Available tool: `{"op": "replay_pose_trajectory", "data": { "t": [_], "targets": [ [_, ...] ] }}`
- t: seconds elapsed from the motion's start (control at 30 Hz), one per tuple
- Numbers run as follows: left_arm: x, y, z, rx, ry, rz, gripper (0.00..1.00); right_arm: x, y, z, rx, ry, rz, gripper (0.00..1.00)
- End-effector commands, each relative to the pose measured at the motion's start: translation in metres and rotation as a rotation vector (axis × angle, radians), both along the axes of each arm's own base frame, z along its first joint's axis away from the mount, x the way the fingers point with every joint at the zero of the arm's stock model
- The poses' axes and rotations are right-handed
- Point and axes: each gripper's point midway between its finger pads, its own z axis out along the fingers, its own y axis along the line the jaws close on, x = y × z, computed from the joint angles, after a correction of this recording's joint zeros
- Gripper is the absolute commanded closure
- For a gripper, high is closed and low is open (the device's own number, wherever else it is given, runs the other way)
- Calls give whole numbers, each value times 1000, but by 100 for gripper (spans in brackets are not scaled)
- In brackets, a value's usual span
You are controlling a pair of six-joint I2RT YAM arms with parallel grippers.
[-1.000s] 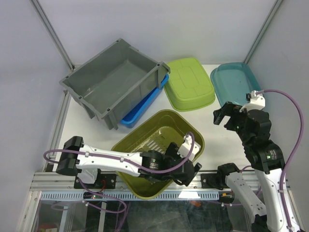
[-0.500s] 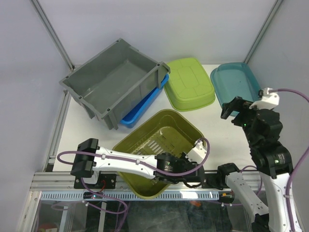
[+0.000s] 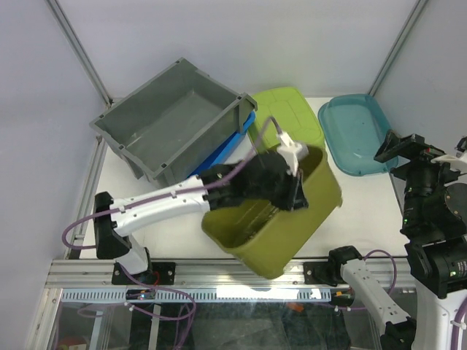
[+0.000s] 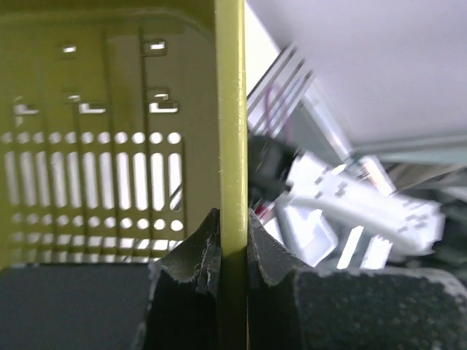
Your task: Turn the large container upside down
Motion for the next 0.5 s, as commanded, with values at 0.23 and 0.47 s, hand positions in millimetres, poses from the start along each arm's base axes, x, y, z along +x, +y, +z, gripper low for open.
{"op": "replay_pose_trajectory", "data": {
  "t": [0.23, 0.47],
  "targets": [
    [38, 17, 190, -838, 303, -238, 100, -6, -14, 18, 1, -55, -74, 1],
    [55, 38, 165, -1037, 577, -316, 100, -10, -16, 13, -2, -44, -82, 1]
  ]
}}
